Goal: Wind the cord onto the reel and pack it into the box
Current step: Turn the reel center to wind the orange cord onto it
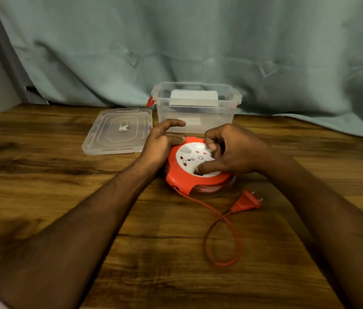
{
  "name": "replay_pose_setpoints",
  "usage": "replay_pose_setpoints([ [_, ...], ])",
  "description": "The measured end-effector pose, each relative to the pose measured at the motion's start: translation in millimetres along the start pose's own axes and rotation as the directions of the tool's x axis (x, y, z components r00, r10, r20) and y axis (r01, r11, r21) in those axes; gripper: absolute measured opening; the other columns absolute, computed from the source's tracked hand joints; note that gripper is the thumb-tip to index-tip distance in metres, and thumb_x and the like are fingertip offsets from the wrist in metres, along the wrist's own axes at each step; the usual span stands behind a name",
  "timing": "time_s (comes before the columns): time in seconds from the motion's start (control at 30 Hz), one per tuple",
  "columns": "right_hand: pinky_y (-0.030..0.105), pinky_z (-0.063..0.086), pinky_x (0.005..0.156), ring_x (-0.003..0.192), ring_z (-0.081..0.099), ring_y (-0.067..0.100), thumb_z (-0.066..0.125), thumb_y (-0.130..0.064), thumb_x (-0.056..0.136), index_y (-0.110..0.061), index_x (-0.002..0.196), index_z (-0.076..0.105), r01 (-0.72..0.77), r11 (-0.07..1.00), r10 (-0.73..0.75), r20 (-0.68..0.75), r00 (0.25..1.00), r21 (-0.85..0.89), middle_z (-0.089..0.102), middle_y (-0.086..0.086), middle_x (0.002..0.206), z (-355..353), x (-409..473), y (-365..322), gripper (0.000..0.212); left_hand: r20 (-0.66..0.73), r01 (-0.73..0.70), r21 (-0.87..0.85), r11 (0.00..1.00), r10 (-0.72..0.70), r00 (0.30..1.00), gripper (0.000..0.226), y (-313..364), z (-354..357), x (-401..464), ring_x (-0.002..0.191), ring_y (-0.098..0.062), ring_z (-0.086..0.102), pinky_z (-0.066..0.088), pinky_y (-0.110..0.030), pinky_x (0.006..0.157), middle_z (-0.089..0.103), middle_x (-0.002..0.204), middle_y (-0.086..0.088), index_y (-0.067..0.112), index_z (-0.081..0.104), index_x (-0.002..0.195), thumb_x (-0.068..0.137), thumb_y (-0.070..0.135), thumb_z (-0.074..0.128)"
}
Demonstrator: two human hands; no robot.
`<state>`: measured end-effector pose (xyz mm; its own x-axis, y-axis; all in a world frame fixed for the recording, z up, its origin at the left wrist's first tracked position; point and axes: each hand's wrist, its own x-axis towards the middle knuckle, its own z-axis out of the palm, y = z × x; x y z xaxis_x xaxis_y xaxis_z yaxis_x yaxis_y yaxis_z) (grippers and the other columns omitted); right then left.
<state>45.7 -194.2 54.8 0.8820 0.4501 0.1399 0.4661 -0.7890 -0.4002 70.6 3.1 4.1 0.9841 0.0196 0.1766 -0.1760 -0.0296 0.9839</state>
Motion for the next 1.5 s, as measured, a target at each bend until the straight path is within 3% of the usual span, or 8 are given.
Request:
replay_pose_setpoints([
  [0.3, 0.03, 0.038, 0.057, 0.054, 0.053, 0.011, 0.075, -0.055, 0.08, -0.018, 0.048, 0.055, 0.045, 0.986, -0.072, -0.166, 0.983, -0.163, 0.055, -0.004, 0.048, 20.9, 2.1, -21.8, 0.053, -0.005, 0.012, -0.012, 1.0, -0.012, 1.0, 0.041, 1.8, -0.5, -0.3, 0.084, -0.038, 0.069, 0.058, -0.049, 0.079, 0.072, 0.097, -0.027, 0.007, 0.064, 0.121, 0.084, -0.01, 0.057],
  [0.4, 0.03, 0.035, 0.056, 0.058, 0.052, 0.009, 0.073, -0.055, 0.082, -0.019, 0.057, 0.058, 0.061, 0.978, -0.098, -0.178, 0.979, -0.202, 0.054, -0.007, 0.055, 22.5, 0.7, -23.7, 0.046, -0.002, 0.011, -0.005, 1.0, -0.011, 1.0, 0.041, 0.5, -1.7, -0.4, 0.08, -0.032, 0.07, 0.058, -0.039, 0.072, 0.073, 0.091, -0.019, 0.006, 0.064, 0.122, 0.085, -0.01, 0.056],
  [0.53, 0.026, 0.036, 0.057, 0.059, 0.053, 0.002, 0.079, -0.044, 0.082, -0.029, 0.093, 0.065, 0.162, 0.976, -0.18, -0.123, 0.976, -0.142, 0.062, -0.01, 0.069, 6.9, -1.2, -13.8, 0.023, -0.002, 0.013, -0.018, 1.0, -0.013, 1.0, 0.04, 0.4, -2.8, 0.6, 0.087, -0.041, 0.07, 0.058, -0.051, 0.079, 0.074, 0.1, -0.025, 0.008, 0.064, 0.121, 0.084, -0.008, 0.056],
  [0.77, 0.016, 0.048, 0.065, 0.08, 0.061, -0.016, 0.089, -0.022, 0.071, -0.044, 0.14, 0.048, 0.128, 0.992, -0.129, 0.03, 0.991, 0.014, 0.067, -0.015, 0.12, -14.3, -4.6, 15.5, 0.083, 0.002, -0.018, -0.003, 1.0, 0.018, 1.0, 0.041, 1.1, 1.6, -1.9, 0.093, -0.051, 0.069, 0.054, -0.064, 0.086, 0.07, 0.104, -0.035, 0.015, 0.07, 0.112, 0.074, 0.003, 0.061],
  [0.97, 0.001, 0.041, 0.058, 0.066, 0.053, -0.027, 0.084, -0.006, 0.078, -0.042, 0.161, 0.024, 0.188, 0.981, -0.192, 0.08, 0.978, 0.054, 0.071, -0.01, 0.126, -15.3, -5.4, 16.6, 0.108, 0.061, -0.022, 0.003, 1.0, 0.021, 0.998, 0.04, -3.4, -1.7, 2.4, 0.091, -0.035, 0.074, 0.06, -0.043, 0.082, 0.077, 0.099, -0.018, 0.014, 0.072, 0.116, 0.084, -0.003, 0.056],
  [1.1, 0.001, 0.043, 0.057, 0.063, 0.054, -0.027, 0.085, -0.003, 0.078, -0.043, 0.161, 0.021, 0.182, 0.981, -0.188, 0.111, 0.976, 0.065, 0.072, -0.007, 0.121, -12.8, -5.2, 13.3, 0.111, 0.124, -0.018, 0.031, 0.999, 0.014, 0.992, 0.043, -2.2, -1.9, 0.2, 0.082, -0.019, 0.075, 0.059, -0.027, 0.072, 0.076, 0.1, -0.012, 0.008, 0.066, 0.127, 0.09, -0.007, 0.052],
  [1.27, 0.008, 0.045, 0.052, 0.062, 0.059, -0.019, 0.092, -0.018, 0.07, -0.047, 0.15, 0.027, 0.15, 0.987, -0.154, 0.069, 0.986, 0.067, 0.071, -0.002, 0.101, -10.7, -5.3, 7.7, 0.107, 0.097, -0.032, -0.01, 0.999, 0.033, 0.995, 0.043, -1.3, -2.3, -1.1, 0.09, -0.033, 0.071, 0.057, -0.039, 0.082, 0.072, 0.108, -0.029, 0.009, 0.068, 0.124, 0.086, -0.008, 0.056],
  [1.5, 0.043, 0.055, 0.06, 0.071, 0.065, 0.015, 0.088, -0.061, 0.056, -0.035, 0.098, 0.053, 0.018, 0.998, -0.019, -0.01, 1.0, -0.065, 0.068, -0.004, 0.074, -1.1, -5.4, -4.3, 0.06, 0.087, -0.026, -0.013, 1.0, 0.028, 0.996, 0.043, -3.8, -1.7, 2.4, 0.104, -0.049, 0.068, 0.054, -0.055, 0.094, 0.074, 0.108, -0.027, 0.007, 0.068, 0.123, 0.084, -0.008, 0.057],
])
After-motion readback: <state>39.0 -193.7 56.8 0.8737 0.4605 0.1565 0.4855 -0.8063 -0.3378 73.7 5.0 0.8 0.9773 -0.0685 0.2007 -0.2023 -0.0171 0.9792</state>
